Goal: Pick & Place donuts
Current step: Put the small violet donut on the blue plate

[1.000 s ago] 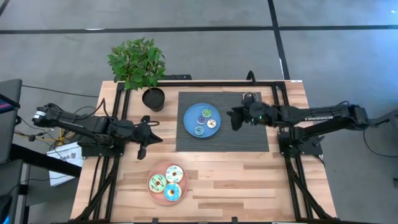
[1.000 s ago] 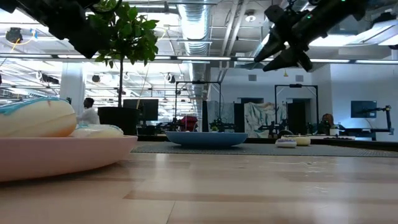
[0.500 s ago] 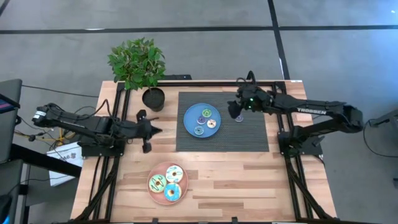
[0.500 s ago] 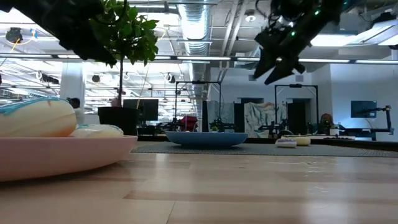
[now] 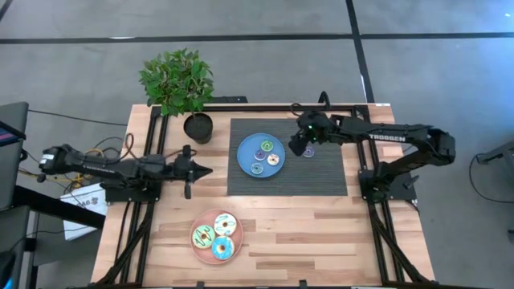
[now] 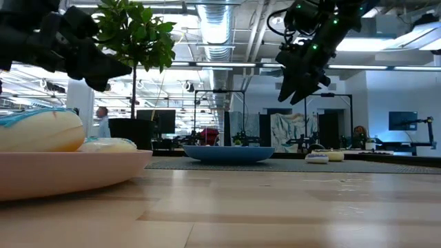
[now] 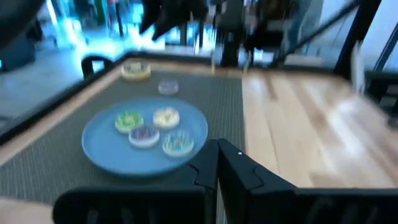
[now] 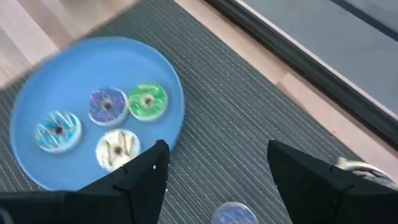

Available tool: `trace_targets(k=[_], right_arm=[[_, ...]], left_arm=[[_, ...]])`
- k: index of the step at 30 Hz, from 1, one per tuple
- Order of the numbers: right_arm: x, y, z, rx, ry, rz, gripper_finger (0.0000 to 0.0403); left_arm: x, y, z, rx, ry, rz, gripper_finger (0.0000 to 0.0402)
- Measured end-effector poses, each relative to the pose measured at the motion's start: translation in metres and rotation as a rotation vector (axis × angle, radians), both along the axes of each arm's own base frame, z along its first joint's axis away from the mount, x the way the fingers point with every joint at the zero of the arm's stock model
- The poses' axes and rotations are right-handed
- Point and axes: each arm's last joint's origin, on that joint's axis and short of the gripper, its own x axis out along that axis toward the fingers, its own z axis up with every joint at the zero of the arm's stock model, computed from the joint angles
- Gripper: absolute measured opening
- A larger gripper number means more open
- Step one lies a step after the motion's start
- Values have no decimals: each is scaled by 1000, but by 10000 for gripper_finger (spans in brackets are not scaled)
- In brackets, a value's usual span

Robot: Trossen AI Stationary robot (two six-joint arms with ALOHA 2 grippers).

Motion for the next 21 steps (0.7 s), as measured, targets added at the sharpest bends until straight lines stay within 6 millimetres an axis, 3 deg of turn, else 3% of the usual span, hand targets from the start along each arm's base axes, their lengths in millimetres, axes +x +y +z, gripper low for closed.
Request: trace_targets(k=[5, 11, 21], right_arm=[[-4, -5, 10, 10, 48, -15, 260], [-9, -11, 17, 24, 83, -40, 260], [-19, -11, 13, 106, 159, -89, 260]], left_arm=[[-15, 5, -8, -21, -136, -25, 0], [-26, 5, -16, -79, -53, -16, 0], [-41, 3, -7, -11, -167, -104, 0]])
